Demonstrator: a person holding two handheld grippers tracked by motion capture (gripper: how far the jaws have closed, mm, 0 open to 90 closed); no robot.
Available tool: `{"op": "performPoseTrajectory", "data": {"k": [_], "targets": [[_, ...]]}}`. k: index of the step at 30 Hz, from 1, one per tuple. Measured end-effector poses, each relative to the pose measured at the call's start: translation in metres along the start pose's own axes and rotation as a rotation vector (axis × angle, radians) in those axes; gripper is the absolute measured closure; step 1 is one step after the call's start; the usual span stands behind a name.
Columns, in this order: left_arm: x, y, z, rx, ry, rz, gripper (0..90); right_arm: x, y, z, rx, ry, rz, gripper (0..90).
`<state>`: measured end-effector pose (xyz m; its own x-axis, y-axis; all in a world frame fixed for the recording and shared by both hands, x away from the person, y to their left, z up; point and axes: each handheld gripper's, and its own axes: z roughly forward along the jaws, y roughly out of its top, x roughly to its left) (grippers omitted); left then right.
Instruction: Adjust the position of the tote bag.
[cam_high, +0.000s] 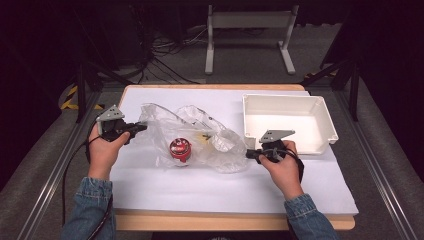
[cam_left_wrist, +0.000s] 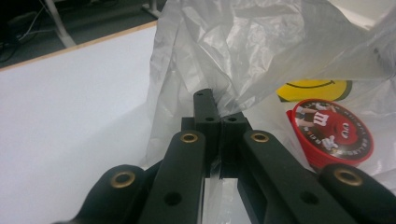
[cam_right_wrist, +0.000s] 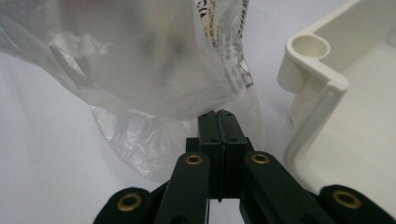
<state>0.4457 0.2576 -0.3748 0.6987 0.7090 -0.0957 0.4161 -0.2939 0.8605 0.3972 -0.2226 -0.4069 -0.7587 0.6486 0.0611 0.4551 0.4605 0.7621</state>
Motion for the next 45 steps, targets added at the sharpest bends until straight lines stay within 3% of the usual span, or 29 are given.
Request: {"op": "performPoseTrajectory", "data": {"k": [26, 33, 38, 45], "targets": [[0.018, -0.029, 0.031, 0.158, 0.056, -0.068, 89.5, 0.003, -0.006, 0.014, 0.049, -0.015, 0.004, 90.0], [0.019, -0.034, 0.033, 0.206, 0.041, -0.083, 88.9, 0.002, -0.007, 0.015, 0.056, -0.012, 0.006, 90.0], [0.02, -0.041, 0.031, 0.26, 0.007, -0.101, 87.9, 0.003, -0.006, 0.013, 0.056, -0.003, 0.009, 90.0], [0.02, -0.049, 0.035, 0.353, -0.011, -0.096, 88.3, 0.004, -0.006, 0.013, 0.088, 0.017, 0.008, 90.0]]}}
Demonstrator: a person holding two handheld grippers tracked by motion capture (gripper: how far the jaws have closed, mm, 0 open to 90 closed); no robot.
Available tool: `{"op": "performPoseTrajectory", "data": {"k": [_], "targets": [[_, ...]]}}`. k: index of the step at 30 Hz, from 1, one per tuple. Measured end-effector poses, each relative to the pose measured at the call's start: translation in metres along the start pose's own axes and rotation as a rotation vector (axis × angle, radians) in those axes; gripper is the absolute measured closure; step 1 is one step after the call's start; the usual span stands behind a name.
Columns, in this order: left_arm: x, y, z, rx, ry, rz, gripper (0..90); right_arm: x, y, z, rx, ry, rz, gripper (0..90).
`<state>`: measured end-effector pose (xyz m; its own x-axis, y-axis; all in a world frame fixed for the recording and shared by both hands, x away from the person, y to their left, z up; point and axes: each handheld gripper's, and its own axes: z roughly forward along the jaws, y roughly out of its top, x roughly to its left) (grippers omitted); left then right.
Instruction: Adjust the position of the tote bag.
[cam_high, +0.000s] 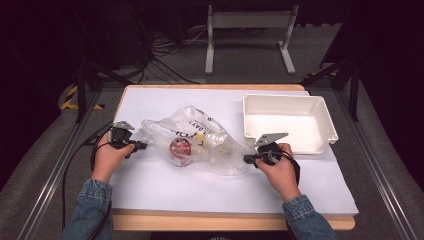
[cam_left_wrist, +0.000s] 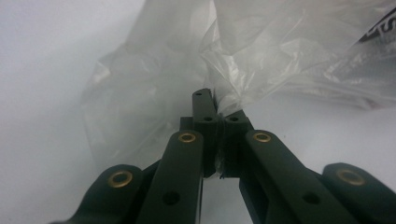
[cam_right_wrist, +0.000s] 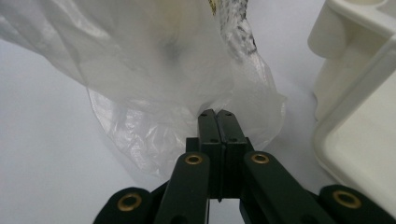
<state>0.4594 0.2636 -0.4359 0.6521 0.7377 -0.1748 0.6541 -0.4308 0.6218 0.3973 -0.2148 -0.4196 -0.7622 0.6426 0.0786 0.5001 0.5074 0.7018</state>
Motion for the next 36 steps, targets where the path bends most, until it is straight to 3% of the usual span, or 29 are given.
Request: {"op": "performPoseTrajectory", "data": {"k": [4, 7, 9, 11, 16, 21, 23, 24, 32, 36], "targets": [[0.0, -0.001, 0.001, 0.021, -0.01, 0.006, 87.9, -0.001, 0.0, 0.0, 0.012, 0.007, 0.003, 90.0], [0.0, -0.002, -0.001, 0.018, -0.012, -0.006, 79.6, 0.0, 0.002, -0.003, 0.011, 0.012, -0.004, 90.0], [0.0, -0.003, -0.009, -0.009, -0.043, -0.02, 75.6, 0.001, 0.003, -0.007, -0.003, 0.012, 0.0, 84.7], [-0.001, -0.003, -0.016, -0.037, -0.047, -0.028, 61.0, 0.002, 0.005, -0.012, -0.006, 0.012, -0.001, 79.3], [-0.006, 0.0, -0.035, -0.094, -0.057, -0.018, 39.2, 0.007, 0.01, -0.029, -0.026, 0.013, -0.026, 69.2], [-0.018, 0.005, -0.058, -0.161, -0.045, 0.013, 28.0, 0.015, 0.021, -0.062, -0.098, -0.011, -0.051, 54.6], [-0.02, 0.006, -0.061, -0.175, -0.041, 0.017, 26.4, 0.018, 0.023, -0.066, -0.111, -0.015, -0.058, 54.7], [-0.026, 0.008, -0.066, -0.192, -0.039, 0.029, 26.5, 0.025, 0.03, -0.075, -0.146, -0.01, -0.082, 55.0], [-0.041, 0.013, -0.081, -0.227, -0.052, 0.079, 26.4, 0.054, 0.058, -0.093, -0.265, 0.032, -0.149, 59.2], [-0.045, 0.014, -0.087, -0.247, -0.065, 0.096, 25.4, 0.061, 0.073, -0.094, -0.285, 0.066, -0.157, 60.0]]}}
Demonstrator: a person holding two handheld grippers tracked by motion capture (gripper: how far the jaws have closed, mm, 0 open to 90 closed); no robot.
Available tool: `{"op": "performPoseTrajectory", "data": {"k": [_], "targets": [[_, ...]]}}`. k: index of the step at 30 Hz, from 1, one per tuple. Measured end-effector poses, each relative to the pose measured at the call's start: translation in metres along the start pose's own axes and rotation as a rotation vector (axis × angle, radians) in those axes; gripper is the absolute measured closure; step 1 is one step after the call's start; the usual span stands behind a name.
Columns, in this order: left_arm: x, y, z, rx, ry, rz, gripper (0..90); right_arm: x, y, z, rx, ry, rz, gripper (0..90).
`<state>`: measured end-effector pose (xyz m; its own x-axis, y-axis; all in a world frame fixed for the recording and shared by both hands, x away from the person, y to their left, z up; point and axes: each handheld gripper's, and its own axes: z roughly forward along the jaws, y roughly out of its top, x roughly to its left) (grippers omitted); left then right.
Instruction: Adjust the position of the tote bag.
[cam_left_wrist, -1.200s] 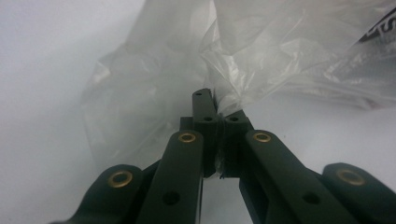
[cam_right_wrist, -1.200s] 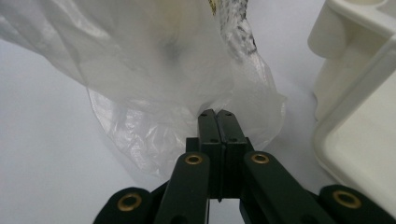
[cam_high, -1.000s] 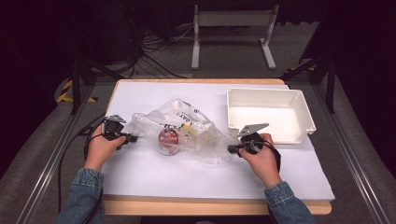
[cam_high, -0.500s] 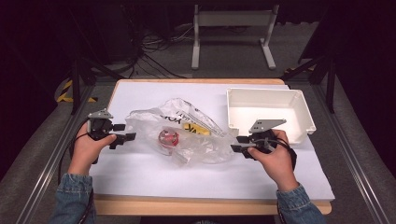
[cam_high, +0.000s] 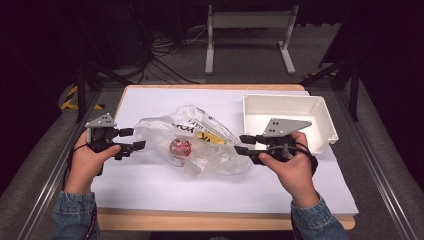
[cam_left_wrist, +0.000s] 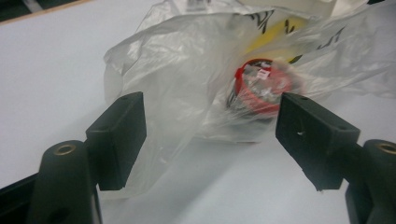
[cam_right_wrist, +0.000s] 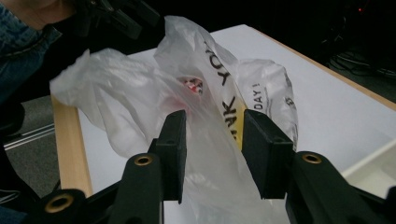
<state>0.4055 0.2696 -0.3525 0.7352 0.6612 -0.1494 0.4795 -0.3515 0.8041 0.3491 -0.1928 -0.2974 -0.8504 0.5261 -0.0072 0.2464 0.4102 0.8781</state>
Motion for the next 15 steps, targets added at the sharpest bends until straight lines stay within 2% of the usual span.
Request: {"op": "performPoseTrajectory", "data": {"k": [1, 2, 5, 6, 7, 9, 15], "targets": [[-0.001, 0.001, -0.002, -0.004, -0.003, 0.005, 25.4, 0.0, 0.0, 0.0, 0.0, 0.0, 0.0, 60.0], [-0.002, 0.002, -0.005, -0.009, -0.003, 0.016, 25.0, 0.002, 0.008, 0.002, -0.013, 0.011, -0.003, 60.6], [-0.005, 0.003, -0.011, -0.038, -0.019, 0.004, 25.0, 0.005, 0.018, 0.006, -0.029, 0.028, -0.007, 61.5], [-0.005, 0.003, -0.011, -0.038, -0.019, 0.004, 25.2, 0.005, 0.021, 0.008, -0.034, 0.034, -0.01, 62.0], [-0.004, 0.003, -0.012, -0.036, -0.019, 0.023, 25.6, 0.007, 0.024, 0.009, -0.037, 0.041, -0.012, 62.3], [-0.007, 0.004, -0.014, -0.041, -0.031, 0.016, 26.0, 0.008, 0.028, 0.012, -0.044, 0.053, -0.014, 62.5], [-0.012, 0.006, -0.018, -0.051, -0.071, 0.036, 29.7, 0.016, 0.049, 0.027, -0.064, 0.111, -0.01, 67.0]]}}
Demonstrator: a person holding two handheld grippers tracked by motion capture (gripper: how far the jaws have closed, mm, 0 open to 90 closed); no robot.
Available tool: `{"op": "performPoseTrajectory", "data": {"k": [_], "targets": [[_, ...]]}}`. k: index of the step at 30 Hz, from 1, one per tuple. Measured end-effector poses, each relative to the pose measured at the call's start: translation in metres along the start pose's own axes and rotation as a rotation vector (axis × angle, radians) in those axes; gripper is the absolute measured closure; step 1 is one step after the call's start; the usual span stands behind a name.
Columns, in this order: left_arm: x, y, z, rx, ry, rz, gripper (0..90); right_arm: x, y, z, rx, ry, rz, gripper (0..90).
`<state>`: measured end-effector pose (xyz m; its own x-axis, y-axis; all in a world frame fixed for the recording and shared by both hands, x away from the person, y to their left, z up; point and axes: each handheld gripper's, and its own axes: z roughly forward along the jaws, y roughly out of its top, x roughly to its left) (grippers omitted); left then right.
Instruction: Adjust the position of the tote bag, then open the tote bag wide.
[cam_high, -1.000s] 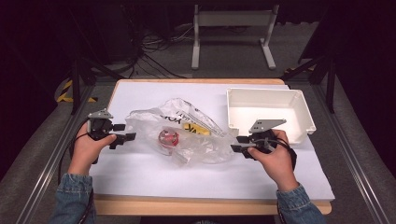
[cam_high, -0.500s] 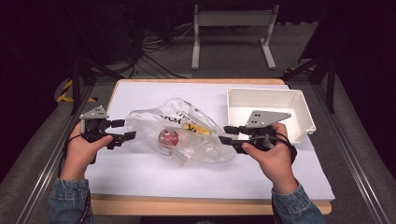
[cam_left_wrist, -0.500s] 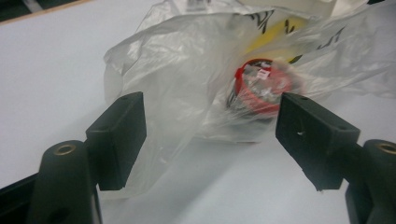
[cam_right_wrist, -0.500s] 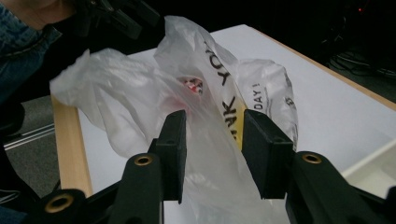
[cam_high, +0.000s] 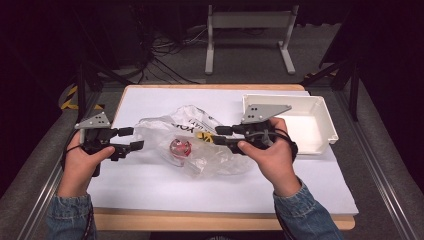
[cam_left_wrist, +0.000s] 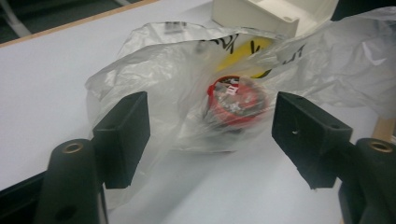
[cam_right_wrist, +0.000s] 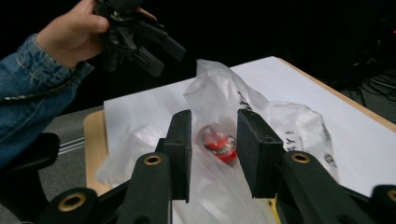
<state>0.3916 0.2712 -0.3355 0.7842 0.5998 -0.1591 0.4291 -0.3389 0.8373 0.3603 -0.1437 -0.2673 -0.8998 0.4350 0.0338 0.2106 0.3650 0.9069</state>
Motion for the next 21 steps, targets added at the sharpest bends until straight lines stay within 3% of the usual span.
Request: {"op": "performPoseTrajectory", "data": {"k": [4, 12, 21], "targets": [[-0.003, 0.001, 0.0, 0.004, -0.022, 0.002, 31.1, 0.005, 0.008, 0.016, 0.009, 0.037, 0.009, 68.4], [-0.005, 0.0, 0.0, 0.008, -0.041, 0.012, 31.8, 0.01, 0.011, 0.049, 0.028, 0.101, 0.074, 70.6], [-0.007, -0.001, 0.0, 0.012, -0.057, 0.017, 32.4, 0.009, 0.003, 0.077, 0.094, 0.11, 0.094, 72.5]]}}
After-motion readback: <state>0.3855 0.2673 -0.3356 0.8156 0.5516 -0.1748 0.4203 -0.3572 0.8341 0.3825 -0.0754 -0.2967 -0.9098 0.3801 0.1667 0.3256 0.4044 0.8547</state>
